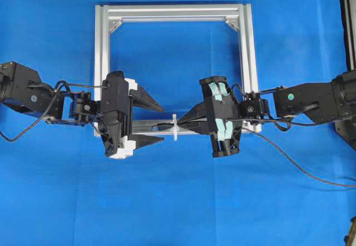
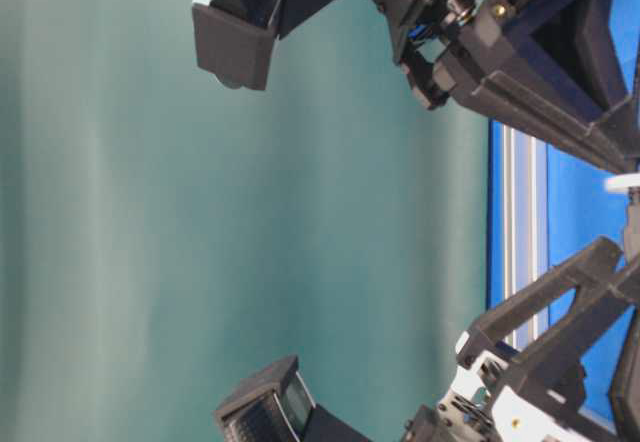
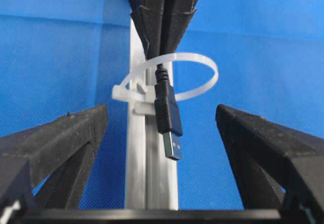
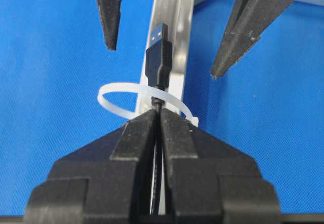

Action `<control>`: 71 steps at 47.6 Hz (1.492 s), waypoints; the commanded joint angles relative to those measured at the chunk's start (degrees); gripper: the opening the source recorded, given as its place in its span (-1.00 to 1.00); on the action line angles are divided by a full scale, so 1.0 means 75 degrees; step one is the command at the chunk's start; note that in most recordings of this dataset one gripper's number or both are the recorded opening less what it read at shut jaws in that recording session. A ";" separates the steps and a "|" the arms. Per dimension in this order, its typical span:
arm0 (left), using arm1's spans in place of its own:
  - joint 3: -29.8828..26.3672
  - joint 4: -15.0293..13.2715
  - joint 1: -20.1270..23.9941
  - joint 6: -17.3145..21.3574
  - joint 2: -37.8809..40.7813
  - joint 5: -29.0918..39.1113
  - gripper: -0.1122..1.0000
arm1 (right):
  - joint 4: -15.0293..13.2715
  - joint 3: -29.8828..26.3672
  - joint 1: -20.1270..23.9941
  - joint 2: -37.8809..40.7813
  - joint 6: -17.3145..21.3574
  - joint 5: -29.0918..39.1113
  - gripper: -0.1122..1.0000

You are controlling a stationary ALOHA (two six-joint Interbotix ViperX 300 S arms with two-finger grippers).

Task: Insert the wire through the string loop located in the center.
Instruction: 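Move the open left gripper to the plug emerging from the loop, then close the left gripper on the USB plug and open the right gripper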

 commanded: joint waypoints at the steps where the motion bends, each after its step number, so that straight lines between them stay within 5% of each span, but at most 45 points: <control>1: -0.0129 0.0012 -0.0012 0.0000 -0.0105 -0.0012 0.85 | 0.0012 -0.0082 0.0012 -0.0082 0.0000 -0.0035 -0.85; 50: -0.0199 0.0012 -0.0023 -0.0105 -0.0094 0.0375 0.80 | 0.0012 -0.0082 0.0012 -0.0082 0.0000 -0.0035 -0.85; 55: -0.0246 0.0012 -0.0035 -0.0129 -0.0094 0.0551 0.50 | 0.0012 -0.0082 0.0012 -0.0082 0.0000 -0.0035 -0.85; 65: -0.0270 0.0023 -0.0035 -0.0117 -0.0105 0.0539 -0.57 | 0.0012 -0.0082 0.0012 -0.0082 0.0000 -0.0023 -0.85; 71: -0.0270 0.0023 -0.0070 -0.0117 -0.0105 0.0539 -0.65 | 0.0012 -0.0082 0.0012 -0.0082 0.0000 -0.0023 -0.85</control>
